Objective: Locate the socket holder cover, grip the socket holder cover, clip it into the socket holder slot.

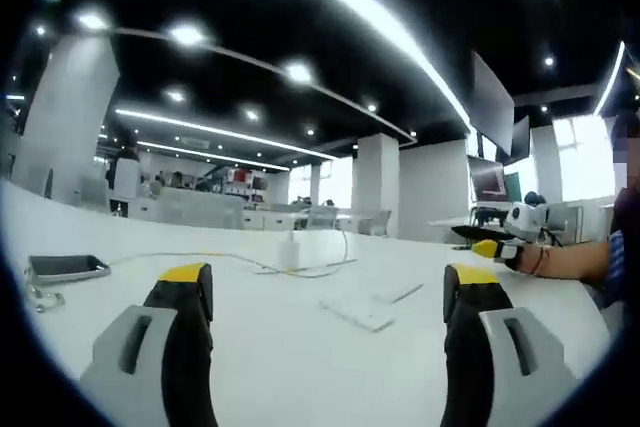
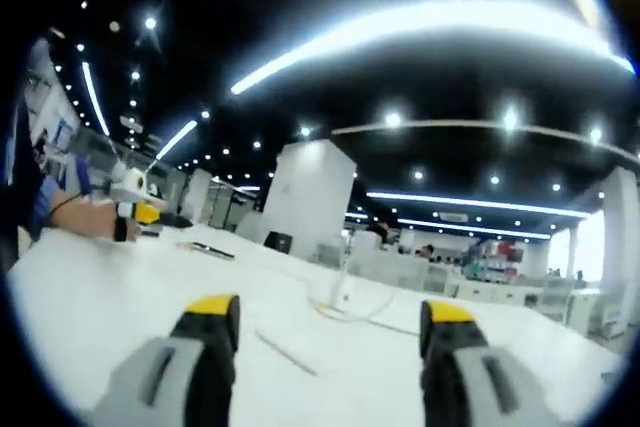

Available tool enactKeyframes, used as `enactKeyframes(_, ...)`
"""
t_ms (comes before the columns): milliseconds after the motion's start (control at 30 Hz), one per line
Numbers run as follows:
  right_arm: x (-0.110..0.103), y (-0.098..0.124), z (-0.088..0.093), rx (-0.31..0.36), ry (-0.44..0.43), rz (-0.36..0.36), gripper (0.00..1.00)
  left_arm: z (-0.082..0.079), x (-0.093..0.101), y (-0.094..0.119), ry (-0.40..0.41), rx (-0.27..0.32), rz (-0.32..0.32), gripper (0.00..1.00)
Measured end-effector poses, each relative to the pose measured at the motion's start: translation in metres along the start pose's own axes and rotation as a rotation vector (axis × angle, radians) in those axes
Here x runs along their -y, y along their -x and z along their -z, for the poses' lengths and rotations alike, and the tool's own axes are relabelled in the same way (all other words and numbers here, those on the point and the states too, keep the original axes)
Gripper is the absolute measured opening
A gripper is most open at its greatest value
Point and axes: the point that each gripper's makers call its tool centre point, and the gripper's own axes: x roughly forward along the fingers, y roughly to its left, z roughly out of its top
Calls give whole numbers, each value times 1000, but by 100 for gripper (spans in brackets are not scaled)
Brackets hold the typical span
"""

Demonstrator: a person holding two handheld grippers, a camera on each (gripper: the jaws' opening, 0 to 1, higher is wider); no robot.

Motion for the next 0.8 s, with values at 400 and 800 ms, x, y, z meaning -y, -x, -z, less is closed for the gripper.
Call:
enactKeyframes(400, 13, 5, -8, 54, 17, 97, 95, -9, 3, 1, 45, 80, 18, 95)
enactKeyframes(800, 17, 4, 4, -9, 21, 110, 95, -1, 10, -3, 71, 44, 54, 95)
